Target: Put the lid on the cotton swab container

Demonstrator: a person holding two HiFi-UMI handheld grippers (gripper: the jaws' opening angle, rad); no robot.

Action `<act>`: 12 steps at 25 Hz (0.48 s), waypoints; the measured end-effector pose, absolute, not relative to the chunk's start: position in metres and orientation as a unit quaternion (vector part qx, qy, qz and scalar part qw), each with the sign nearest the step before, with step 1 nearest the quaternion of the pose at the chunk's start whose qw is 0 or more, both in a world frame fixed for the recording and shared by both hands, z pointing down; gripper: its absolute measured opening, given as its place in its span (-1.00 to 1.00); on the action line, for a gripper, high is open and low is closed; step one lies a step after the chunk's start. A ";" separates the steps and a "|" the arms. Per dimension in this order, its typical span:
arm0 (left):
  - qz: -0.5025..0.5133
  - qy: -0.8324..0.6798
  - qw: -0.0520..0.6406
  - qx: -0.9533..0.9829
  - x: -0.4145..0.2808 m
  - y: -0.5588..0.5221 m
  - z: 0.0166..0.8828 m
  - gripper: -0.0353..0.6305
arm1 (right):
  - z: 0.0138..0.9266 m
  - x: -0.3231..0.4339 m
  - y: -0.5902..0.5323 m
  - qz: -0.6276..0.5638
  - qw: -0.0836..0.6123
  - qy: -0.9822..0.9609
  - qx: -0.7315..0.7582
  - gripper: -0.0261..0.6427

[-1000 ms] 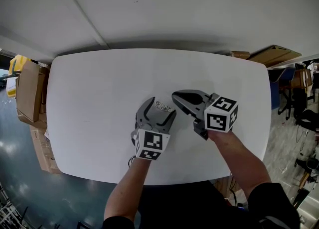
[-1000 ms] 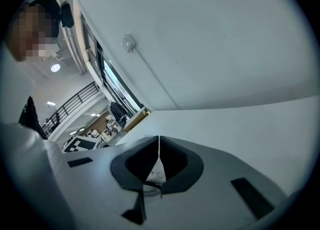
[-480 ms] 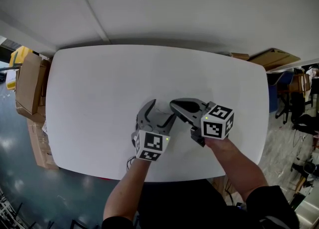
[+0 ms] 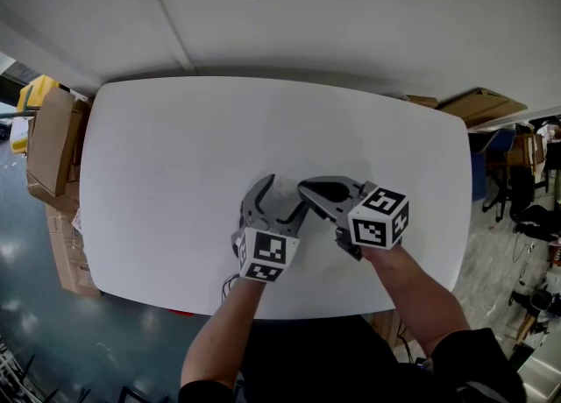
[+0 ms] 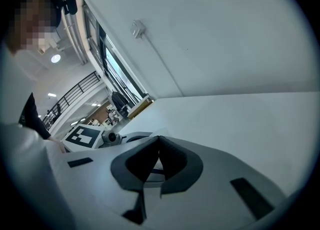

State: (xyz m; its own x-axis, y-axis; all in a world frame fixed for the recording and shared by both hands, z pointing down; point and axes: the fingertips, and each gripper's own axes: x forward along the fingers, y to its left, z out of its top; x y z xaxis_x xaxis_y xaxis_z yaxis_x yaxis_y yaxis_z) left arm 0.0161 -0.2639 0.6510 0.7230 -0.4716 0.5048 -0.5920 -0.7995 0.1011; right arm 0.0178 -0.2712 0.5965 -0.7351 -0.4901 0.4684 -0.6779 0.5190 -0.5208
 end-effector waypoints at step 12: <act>0.229 -0.289 0.143 0.919 0.017 -0.264 0.652 0.18 | 0.598 -0.004 -0.268 0.350 0.187 -0.866 0.306 -0.88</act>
State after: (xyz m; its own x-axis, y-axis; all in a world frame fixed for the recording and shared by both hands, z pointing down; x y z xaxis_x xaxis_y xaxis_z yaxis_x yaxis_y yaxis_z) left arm 0.0166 -0.2640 0.6524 0.7285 -0.4657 0.5023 -0.5961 -0.7924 0.1299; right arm -0.0038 -0.2684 0.5978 -0.7433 -0.3985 0.5374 -0.6599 0.5688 -0.4909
